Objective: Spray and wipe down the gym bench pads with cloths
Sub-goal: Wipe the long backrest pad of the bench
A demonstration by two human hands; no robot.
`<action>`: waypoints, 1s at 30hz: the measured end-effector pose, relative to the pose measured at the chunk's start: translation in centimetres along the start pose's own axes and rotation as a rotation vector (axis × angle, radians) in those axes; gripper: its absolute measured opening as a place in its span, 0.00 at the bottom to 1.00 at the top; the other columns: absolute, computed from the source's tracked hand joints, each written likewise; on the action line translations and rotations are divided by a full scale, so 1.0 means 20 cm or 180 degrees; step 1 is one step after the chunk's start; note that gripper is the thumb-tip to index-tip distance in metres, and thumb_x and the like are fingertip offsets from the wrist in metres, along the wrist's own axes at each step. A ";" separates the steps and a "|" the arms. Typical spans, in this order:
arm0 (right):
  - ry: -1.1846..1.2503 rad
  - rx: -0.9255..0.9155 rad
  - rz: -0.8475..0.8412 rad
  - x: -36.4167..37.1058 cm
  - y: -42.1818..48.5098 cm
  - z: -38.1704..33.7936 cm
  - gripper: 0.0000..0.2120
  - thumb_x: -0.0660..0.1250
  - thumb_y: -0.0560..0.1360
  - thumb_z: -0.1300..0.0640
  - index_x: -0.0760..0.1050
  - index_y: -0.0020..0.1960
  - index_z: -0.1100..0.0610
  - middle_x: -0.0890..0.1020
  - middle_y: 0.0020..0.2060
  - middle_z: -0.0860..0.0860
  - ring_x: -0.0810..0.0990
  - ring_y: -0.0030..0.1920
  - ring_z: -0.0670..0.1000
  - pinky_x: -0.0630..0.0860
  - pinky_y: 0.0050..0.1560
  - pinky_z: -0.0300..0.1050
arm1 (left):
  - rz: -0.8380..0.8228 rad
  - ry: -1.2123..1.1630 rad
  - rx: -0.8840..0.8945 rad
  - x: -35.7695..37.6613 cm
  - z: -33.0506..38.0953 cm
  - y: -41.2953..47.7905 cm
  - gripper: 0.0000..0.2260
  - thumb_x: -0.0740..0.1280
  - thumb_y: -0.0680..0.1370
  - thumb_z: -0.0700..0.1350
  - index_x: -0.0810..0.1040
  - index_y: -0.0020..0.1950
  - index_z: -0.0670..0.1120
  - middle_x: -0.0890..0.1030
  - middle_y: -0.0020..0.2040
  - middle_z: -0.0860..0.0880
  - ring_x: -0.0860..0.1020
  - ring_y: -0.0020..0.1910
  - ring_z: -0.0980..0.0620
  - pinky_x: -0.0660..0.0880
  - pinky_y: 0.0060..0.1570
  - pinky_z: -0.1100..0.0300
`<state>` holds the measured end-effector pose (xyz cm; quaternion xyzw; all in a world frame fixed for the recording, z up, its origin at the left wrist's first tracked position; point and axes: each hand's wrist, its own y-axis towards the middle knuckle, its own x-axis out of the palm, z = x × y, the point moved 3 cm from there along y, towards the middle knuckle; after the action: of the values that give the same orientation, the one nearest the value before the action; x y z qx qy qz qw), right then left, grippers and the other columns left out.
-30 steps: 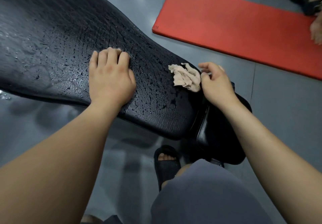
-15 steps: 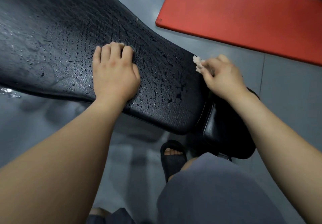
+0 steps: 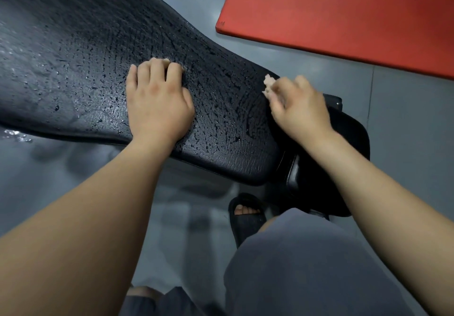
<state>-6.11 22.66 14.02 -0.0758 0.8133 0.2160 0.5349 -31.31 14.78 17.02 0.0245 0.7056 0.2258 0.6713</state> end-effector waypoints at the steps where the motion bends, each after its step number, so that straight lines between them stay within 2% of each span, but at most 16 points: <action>1: 0.0021 -0.0127 0.0007 -0.01 -0.07 -0.06 0.11 0.64 0.81 0.47 0.77 0.53 0.55 0.72 0.43 0.54 0.77 0.36 0.63 0.70 0.35 0.47 | 0.0000 -0.0002 0.0001 0.00 0.00 0.00 0.17 0.56 0.76 0.48 0.75 0.61 0.46 0.74 0.64 0.42 0.70 0.66 0.38 0.58 0.76 0.43; 3: 0.0300 -0.0560 -0.0281 -0.04 -0.23 -0.20 0.11 0.67 0.78 0.47 0.77 0.53 0.54 0.72 0.46 0.54 0.77 0.36 0.61 0.75 0.34 0.48 | 0.0009 0.0012 0.0001 0.00 -0.01 0.00 0.16 0.56 0.76 0.48 0.74 0.61 0.46 0.74 0.64 0.42 0.70 0.66 0.38 0.58 0.76 0.43; 5: 0.0603 -0.1207 -0.0818 -0.07 -0.34 -0.30 0.13 0.67 0.77 0.48 0.78 0.57 0.54 0.70 0.48 0.52 0.76 0.37 0.58 0.76 0.34 0.47 | 0.0011 0.0031 0.0015 0.00 -0.01 0.00 0.16 0.56 0.76 0.48 0.74 0.61 0.45 0.74 0.64 0.42 0.70 0.66 0.38 0.58 0.76 0.43; 7: 0.0645 -0.1601 -0.1063 -0.07 -0.34 -0.31 0.13 0.66 0.79 0.48 0.79 0.60 0.53 0.70 0.48 0.52 0.76 0.38 0.56 0.76 0.34 0.48 | 0.0011 0.0025 0.0025 0.00 -0.01 0.00 0.16 0.56 0.76 0.48 0.74 0.61 0.45 0.74 0.64 0.42 0.70 0.65 0.38 0.58 0.76 0.43; 9: 0.0554 -0.1397 -0.0848 -0.06 -0.27 -0.23 0.13 0.65 0.79 0.46 0.79 0.58 0.52 0.72 0.47 0.52 0.77 0.37 0.57 0.78 0.34 0.51 | 0.0018 0.0008 0.0024 0.00 -0.01 0.00 0.16 0.56 0.76 0.48 0.74 0.61 0.45 0.74 0.64 0.42 0.70 0.66 0.38 0.58 0.76 0.43; 11: 0.0303 -0.0897 -0.0462 -0.06 -0.23 -0.10 0.12 0.64 0.79 0.45 0.78 0.55 0.51 0.72 0.44 0.51 0.77 0.36 0.59 0.78 0.34 0.52 | 0.0033 -0.0024 0.0016 0.00 -0.02 0.00 0.16 0.56 0.76 0.48 0.75 0.61 0.46 0.74 0.64 0.43 0.70 0.66 0.38 0.58 0.76 0.43; 14: 0.0110 -0.0417 -0.0213 -0.07 -0.32 -0.02 0.11 0.64 0.79 0.46 0.75 0.48 0.54 0.73 0.40 0.49 0.77 0.36 0.60 0.75 0.32 0.50 | 0.0052 -0.0037 0.0022 0.00 -0.01 0.00 0.16 0.56 0.76 0.48 0.75 0.61 0.46 0.75 0.64 0.43 0.70 0.66 0.38 0.58 0.76 0.43; 17: 0.0415 -0.0674 -0.0261 -0.07 -0.47 -0.14 0.07 0.69 0.78 0.51 0.76 0.47 0.54 0.78 0.41 0.49 0.78 0.38 0.53 0.72 0.30 0.44 | 0.0048 -0.0009 0.0019 0.00 -0.01 0.00 0.16 0.56 0.77 0.47 0.74 0.61 0.45 0.74 0.64 0.42 0.70 0.65 0.38 0.59 0.76 0.43; 21: 0.0596 -0.1342 -0.0460 -0.02 -0.47 -0.34 0.12 0.65 0.80 0.47 0.80 0.56 0.54 0.78 0.44 0.50 0.80 0.35 0.58 0.76 0.26 0.50 | 0.0029 -0.0032 0.0011 0.00 -0.01 0.00 0.16 0.56 0.77 0.48 0.74 0.61 0.45 0.74 0.65 0.41 0.69 0.66 0.38 0.58 0.76 0.42; 23: 0.0360 -0.1240 -0.0281 0.00 -0.40 -0.31 0.14 0.64 0.80 0.44 0.80 0.57 0.52 0.78 0.44 0.51 0.80 0.34 0.60 0.76 0.26 0.51 | 0.0017 -0.0030 0.0011 0.00 -0.01 0.00 0.17 0.56 0.77 0.48 0.74 0.61 0.45 0.74 0.65 0.41 0.69 0.66 0.38 0.59 0.75 0.42; 25: 0.0181 -0.0704 -0.0065 -0.01 -0.37 -0.20 0.14 0.62 0.81 0.42 0.79 0.56 0.50 0.78 0.44 0.50 0.81 0.34 0.61 0.77 0.27 0.53 | 0.0003 -0.0015 0.0022 0.00 0.00 -0.01 0.16 0.56 0.77 0.48 0.74 0.61 0.44 0.74 0.65 0.41 0.69 0.66 0.38 0.59 0.75 0.42; 27: 0.0173 -0.0466 0.0036 -0.02 -0.40 -0.14 0.15 0.62 0.80 0.43 0.79 0.54 0.53 0.78 0.42 0.51 0.80 0.33 0.62 0.76 0.26 0.52 | 0.0011 0.0006 0.0022 0.00 -0.01 0.00 0.16 0.56 0.77 0.48 0.74 0.61 0.45 0.74 0.64 0.41 0.69 0.66 0.38 0.59 0.75 0.42; 30: 0.0293 -0.0972 0.0007 -0.02 -0.48 -0.29 0.13 0.65 0.79 0.45 0.81 0.52 0.53 0.79 0.41 0.50 0.80 0.33 0.58 0.73 0.23 0.48 | 0.0027 0.0006 0.0026 0.00 -0.01 0.00 0.17 0.56 0.77 0.48 0.74 0.61 0.45 0.74 0.64 0.42 0.70 0.66 0.38 0.58 0.76 0.43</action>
<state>-7.35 11.62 13.71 -0.1652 0.7948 0.3339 0.4791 -31.47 14.65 16.97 0.0301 0.7070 0.2258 0.6695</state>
